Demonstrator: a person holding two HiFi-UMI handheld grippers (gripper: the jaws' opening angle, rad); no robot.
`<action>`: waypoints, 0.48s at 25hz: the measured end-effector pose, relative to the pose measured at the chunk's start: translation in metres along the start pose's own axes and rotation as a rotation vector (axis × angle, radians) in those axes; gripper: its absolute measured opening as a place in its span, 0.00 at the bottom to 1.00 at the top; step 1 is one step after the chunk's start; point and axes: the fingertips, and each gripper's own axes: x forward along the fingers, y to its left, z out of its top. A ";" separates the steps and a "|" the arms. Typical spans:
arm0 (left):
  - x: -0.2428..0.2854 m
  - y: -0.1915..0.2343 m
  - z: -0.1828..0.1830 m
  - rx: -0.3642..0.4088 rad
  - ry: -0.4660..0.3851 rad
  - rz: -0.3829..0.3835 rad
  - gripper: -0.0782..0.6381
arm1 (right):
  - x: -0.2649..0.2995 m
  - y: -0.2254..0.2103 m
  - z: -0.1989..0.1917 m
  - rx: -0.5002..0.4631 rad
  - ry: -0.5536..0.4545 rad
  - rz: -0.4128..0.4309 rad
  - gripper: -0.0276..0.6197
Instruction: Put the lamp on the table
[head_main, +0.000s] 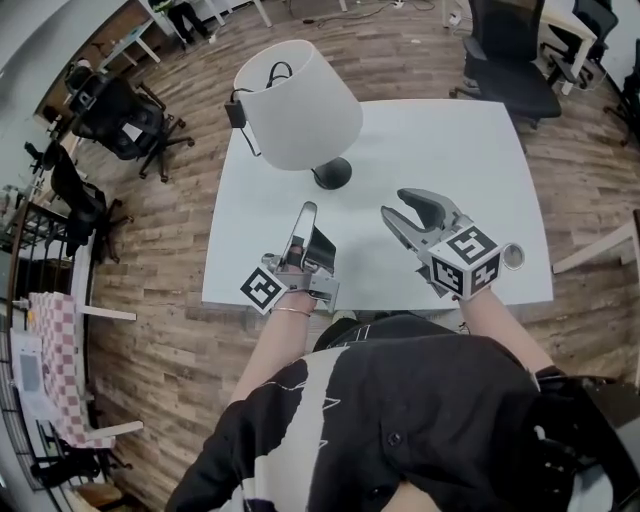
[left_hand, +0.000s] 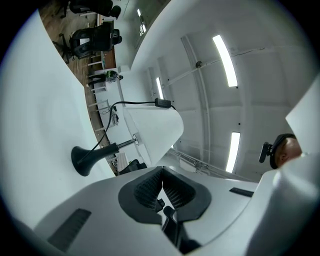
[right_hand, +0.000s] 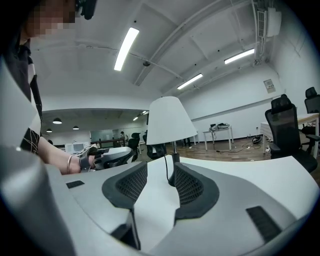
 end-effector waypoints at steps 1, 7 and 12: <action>-0.004 -0.004 -0.003 -0.004 0.006 -0.006 0.13 | 0.001 0.002 -0.001 0.006 0.002 0.005 0.32; -0.029 -0.022 0.000 0.035 0.019 -0.010 0.13 | 0.011 0.025 -0.005 0.015 0.017 0.042 0.32; -0.045 -0.040 -0.004 0.065 0.052 -0.035 0.13 | 0.012 0.041 -0.006 0.027 0.029 0.034 0.30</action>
